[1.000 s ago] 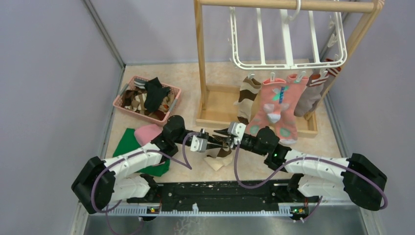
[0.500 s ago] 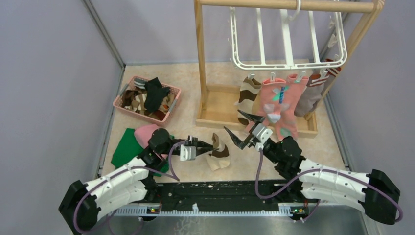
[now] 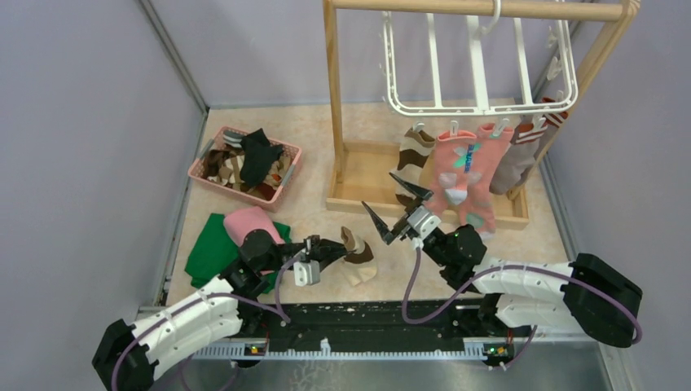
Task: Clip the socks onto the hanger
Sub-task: Adjust the sock.
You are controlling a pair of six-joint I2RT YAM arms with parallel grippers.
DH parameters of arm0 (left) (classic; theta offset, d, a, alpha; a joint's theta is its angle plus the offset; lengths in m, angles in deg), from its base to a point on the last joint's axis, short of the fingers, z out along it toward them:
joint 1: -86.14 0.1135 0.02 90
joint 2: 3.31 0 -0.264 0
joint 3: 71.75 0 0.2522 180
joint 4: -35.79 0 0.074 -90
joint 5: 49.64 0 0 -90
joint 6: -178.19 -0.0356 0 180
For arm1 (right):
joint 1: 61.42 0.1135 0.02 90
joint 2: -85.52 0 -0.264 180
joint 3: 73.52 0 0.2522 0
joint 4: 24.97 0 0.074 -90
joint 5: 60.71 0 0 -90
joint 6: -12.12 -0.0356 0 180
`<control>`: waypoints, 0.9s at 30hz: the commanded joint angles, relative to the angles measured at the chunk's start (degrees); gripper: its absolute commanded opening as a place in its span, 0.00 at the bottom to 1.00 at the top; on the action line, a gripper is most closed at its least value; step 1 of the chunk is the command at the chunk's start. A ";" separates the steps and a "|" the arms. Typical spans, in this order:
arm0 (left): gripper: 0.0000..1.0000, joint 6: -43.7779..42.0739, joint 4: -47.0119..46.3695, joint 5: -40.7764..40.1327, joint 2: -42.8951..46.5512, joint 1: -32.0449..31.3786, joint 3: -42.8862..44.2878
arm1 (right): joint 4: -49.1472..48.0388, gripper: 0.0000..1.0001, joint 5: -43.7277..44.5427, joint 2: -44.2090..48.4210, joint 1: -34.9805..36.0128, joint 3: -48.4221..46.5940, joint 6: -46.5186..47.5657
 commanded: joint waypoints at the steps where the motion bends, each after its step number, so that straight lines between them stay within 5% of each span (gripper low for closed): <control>1: 0.00 -10.22 1.00 -0.23 1.79 -0.76 0.04 | -5.80 0.85 -3.10 -0.02 -0.41 -4.80 -0.50; 7: 0.00 -10.87 9.30 0.18 0.24 -0.72 4.91 | 20.53 0.78 -16.13 7.85 -2.15 -8.66 -8.60; 16: 0.00 6.94 7.91 15.36 -3.61 -0.73 10.43 | 37.13 0.79 -12.92 21.46 -2.10 -0.50 -10.96; 21: 0.00 -5.46 35.80 21.01 -11.58 -0.76 33.02 | 39.81 0.81 -14.83 22.95 -2.10 -2.02 -5.56; 27: 0.00 -14.66 70.91 15.70 -21.14 -0.86 56.70 | 37.52 0.82 -15.90 27.04 -2.33 0.03 -7.52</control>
